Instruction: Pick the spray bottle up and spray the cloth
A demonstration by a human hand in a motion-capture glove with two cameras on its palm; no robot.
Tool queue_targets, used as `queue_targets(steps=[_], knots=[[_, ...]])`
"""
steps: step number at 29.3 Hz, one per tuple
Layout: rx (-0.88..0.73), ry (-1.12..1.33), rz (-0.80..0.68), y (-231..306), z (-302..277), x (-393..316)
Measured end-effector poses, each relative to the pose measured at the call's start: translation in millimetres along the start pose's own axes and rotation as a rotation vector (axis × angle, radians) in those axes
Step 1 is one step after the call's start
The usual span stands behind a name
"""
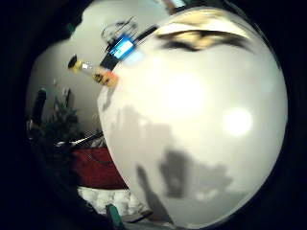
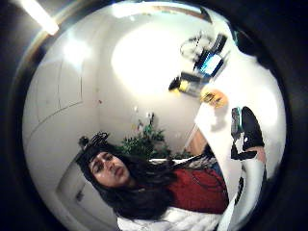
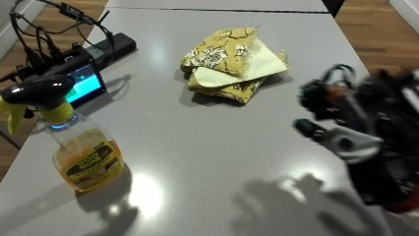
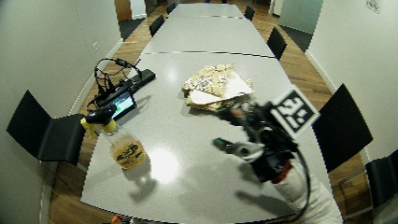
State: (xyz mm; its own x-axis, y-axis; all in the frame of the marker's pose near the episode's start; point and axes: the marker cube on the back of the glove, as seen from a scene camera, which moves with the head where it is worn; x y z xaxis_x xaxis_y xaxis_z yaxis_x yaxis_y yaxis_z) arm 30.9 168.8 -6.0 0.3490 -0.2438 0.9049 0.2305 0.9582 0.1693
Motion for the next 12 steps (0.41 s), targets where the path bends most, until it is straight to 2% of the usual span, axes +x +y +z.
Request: queue_targets(steps=[8,12], knots=[[0.663,0.220,0.107,122,-155,86],[0.926,0.214,0.212,171,-194,116]])
